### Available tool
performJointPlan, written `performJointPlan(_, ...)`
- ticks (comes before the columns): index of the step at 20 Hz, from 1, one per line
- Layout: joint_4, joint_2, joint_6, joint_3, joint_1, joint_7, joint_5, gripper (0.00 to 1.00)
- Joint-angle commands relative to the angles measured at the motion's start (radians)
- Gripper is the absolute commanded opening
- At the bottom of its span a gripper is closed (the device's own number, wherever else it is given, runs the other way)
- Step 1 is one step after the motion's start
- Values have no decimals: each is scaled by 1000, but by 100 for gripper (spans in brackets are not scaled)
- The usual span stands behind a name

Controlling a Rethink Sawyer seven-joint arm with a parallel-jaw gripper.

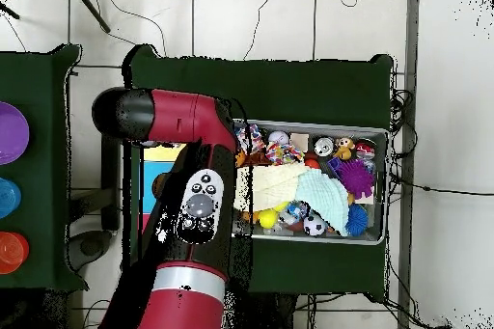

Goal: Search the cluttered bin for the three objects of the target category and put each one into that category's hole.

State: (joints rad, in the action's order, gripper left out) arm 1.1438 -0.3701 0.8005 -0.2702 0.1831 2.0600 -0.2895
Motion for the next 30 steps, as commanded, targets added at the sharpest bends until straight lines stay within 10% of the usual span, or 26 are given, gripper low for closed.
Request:
performJointPlan(1,99,11,-106,47,-21,218,-18,0)
performJointPlan(30,401,-121,-284,69,27,225,-62,0)
